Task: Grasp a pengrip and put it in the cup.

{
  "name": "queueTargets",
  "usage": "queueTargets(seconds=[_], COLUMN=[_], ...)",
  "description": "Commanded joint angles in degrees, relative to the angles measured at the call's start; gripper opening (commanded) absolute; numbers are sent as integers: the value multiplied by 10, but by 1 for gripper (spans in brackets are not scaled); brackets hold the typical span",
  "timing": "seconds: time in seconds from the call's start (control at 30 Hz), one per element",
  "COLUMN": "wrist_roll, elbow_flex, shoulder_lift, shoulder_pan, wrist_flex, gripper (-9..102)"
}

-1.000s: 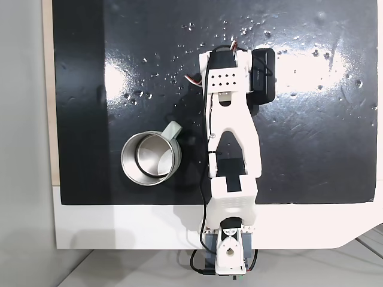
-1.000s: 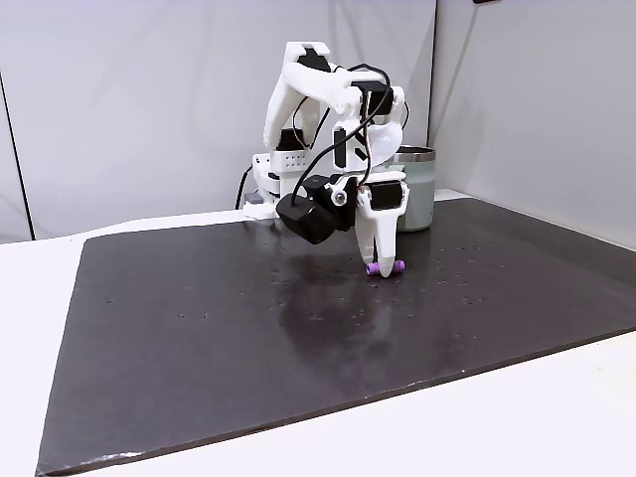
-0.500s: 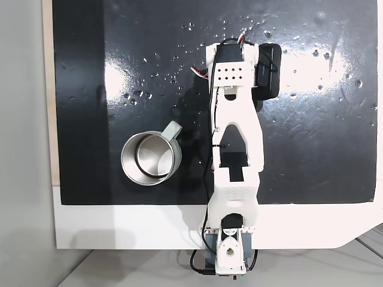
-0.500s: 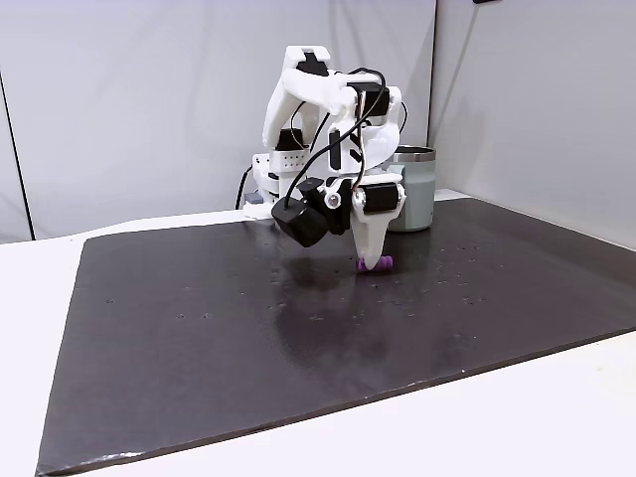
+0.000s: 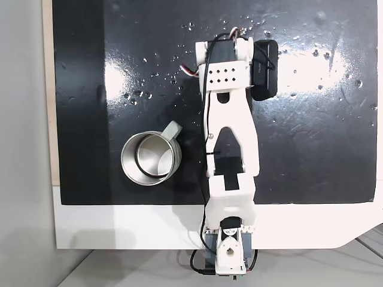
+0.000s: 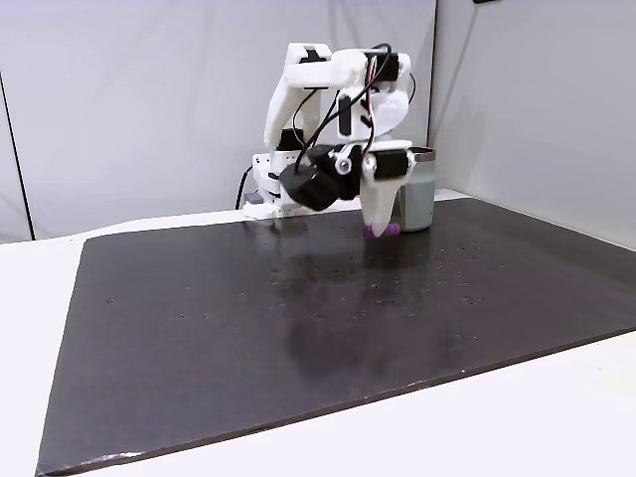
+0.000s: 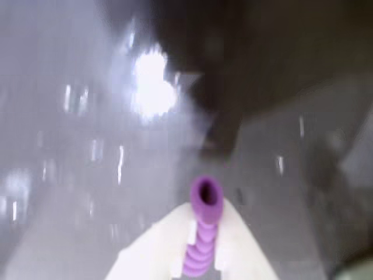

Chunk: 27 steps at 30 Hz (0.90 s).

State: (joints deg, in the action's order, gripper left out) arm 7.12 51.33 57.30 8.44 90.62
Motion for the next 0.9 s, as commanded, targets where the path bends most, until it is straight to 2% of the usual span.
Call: queueTargets(seconds=[0.0,0.17,0.47,0.87], wrist_roll=[4,7,-35,-109], elbow_flex=[-40,11,154,269], shoulder_lift=[102,225,403,464], shoulder_pan=[44,90,156,308], wrist_flex=[76,113,107,107], gripper=[0,0,0,0])
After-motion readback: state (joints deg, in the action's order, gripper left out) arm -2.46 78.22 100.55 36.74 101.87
